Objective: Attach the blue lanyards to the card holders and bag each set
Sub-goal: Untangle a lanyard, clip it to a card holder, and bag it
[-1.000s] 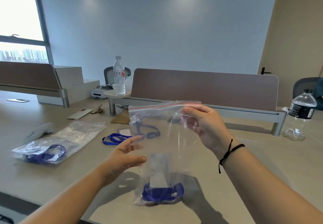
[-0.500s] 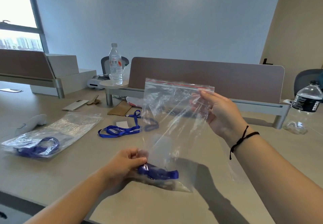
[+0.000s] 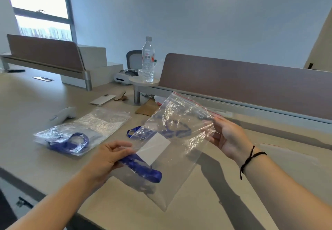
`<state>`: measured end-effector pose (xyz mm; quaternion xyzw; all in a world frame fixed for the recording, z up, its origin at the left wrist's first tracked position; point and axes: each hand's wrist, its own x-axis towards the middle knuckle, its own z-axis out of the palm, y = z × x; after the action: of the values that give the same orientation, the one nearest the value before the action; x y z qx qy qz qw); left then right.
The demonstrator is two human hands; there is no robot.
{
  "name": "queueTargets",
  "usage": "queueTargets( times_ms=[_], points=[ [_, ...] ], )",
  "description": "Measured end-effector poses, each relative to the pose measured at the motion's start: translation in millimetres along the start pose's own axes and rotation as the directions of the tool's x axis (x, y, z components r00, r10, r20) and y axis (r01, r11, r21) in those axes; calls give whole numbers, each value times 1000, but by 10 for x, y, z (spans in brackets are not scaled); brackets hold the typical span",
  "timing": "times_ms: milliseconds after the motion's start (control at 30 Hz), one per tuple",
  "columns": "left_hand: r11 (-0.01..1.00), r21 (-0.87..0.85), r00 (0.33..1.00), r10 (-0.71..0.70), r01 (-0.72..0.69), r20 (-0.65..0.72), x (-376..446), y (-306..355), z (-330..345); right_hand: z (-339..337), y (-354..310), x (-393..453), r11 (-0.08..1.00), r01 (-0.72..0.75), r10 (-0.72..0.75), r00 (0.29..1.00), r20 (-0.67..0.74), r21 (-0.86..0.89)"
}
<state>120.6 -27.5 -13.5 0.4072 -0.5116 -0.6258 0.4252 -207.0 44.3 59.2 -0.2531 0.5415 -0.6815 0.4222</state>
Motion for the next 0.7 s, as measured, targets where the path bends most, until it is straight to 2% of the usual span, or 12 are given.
queueTargets(
  times_ms=[67, 200, 300, 433, 567, 700],
  points=[
    [1000, 14, 1000, 16, -16, 10, 35, 73, -267, 225, 140, 132, 999, -17, 17, 1000, 17, -29],
    [986, 160, 998, 50, -45, -25, 143, 196, -869, 775, 397, 399, 995, -54, 60, 996, 65, -88],
    [975, 210, 980, 111, -75, -164, 261, 284, -1310, 1253, 561, 589, 988, -78, 91, 990, 104, -131],
    [968, 244, 923, 149, -62, -355, 450, 444, -1845, 1884, 775, 870, 979, -97, 124, 982, 141, -180],
    [988, 132, 863, 137, -82, -486, 646, 556, -2158, 2404, 913, 1139, 970, -103, 142, 976, 166, -221],
    [990, 133, 802, 120, -51, -585, 836, 549, -2367, 2831, 1059, 1324, 967, -119, 161, 971, 177, -226]
  ],
)
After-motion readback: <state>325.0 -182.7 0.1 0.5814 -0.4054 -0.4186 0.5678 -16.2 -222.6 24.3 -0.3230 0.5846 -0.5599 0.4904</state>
